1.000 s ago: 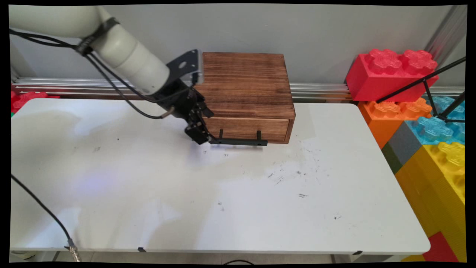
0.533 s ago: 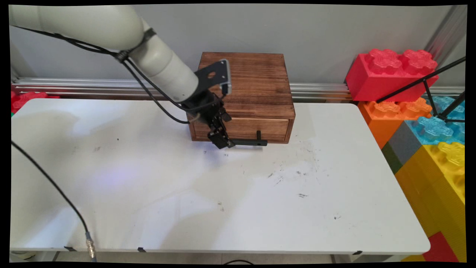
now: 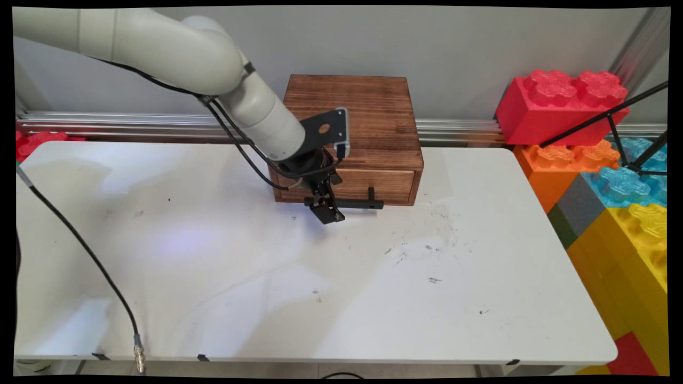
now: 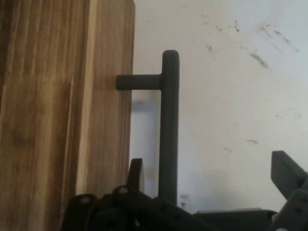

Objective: Open the drawer

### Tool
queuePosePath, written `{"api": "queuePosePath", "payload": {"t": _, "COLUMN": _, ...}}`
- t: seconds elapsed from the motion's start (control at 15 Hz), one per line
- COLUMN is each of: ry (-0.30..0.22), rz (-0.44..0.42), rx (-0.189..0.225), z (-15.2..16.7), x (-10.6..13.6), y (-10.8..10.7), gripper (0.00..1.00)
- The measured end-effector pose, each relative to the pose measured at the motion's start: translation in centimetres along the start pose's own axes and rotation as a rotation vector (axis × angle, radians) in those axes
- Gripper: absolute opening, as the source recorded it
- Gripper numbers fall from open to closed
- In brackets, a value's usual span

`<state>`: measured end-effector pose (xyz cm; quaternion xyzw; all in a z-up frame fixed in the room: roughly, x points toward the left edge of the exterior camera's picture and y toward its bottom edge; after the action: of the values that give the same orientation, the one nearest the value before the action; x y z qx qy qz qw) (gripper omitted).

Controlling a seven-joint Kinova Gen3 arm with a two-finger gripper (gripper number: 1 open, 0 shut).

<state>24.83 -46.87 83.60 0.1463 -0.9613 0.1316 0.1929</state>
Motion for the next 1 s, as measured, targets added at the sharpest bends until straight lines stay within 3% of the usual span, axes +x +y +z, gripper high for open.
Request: {"api": "queuePosePath", "payload": {"t": 1.0, "ry": -0.044, "rz": 0.072, "rx": -0.009, "z": 4.6, "x": -0.3, "y": 0.5, "gripper": 1.0}}
